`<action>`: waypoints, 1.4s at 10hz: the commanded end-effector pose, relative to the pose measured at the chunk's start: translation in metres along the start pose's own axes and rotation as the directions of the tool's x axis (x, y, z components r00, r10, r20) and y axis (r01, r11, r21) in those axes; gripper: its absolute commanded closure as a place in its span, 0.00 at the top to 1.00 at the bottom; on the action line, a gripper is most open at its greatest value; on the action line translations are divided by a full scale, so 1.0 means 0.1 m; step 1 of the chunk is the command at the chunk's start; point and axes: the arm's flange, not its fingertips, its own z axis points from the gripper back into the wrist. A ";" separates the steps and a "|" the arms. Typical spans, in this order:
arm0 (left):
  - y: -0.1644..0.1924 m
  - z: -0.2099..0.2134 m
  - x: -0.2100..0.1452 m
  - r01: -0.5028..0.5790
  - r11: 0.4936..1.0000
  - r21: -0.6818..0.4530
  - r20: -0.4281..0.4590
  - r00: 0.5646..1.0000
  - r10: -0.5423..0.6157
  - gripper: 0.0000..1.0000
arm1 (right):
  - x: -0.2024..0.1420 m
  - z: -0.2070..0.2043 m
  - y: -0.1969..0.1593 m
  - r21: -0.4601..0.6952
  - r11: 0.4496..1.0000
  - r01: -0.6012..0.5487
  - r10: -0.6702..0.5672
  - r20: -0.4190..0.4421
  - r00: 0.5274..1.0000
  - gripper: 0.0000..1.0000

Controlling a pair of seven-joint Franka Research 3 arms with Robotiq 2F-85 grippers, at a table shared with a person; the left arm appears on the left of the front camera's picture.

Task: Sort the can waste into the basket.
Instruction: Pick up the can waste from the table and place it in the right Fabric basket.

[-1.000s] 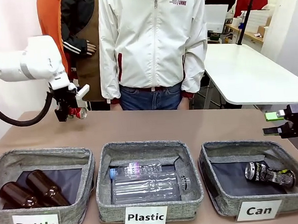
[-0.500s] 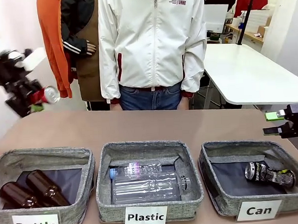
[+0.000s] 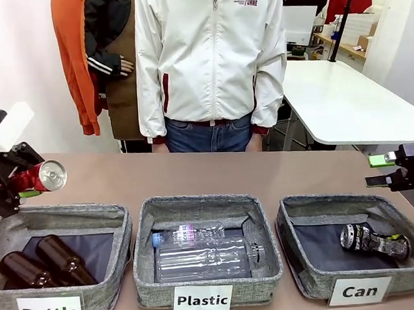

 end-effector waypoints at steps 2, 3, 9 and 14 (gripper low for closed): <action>0.13 -0.03 0.00 0.003 1.000 -0.023 -0.022 1.000 -0.004 0.00 | 0.00 0.02 0.00 0.006 1.000 -0.023 0.023 -0.002 1.000 1.00; 0.13 -0.03 0.00 0.003 1.000 -0.023 -0.022 1.000 -0.004 0.00 | 0.00 0.02 0.00 0.006 1.000 -0.023 0.023 -0.002 1.000 1.00; 0.67 -1.25 1.79 0.054 0.998 -0.037 -0.065 0.996 -0.056 0.00 | -0.13 0.75 0.47 -0.171 0.978 -0.117 0.128 0.051 0.991 1.00; 1.07 -2.73 4.02 -0.021 0.995 -0.094 0.096 0.995 0.030 0.00 | -0.89 2.00 0.26 -0.253 0.950 -0.181 0.221 0.140 0.965 1.00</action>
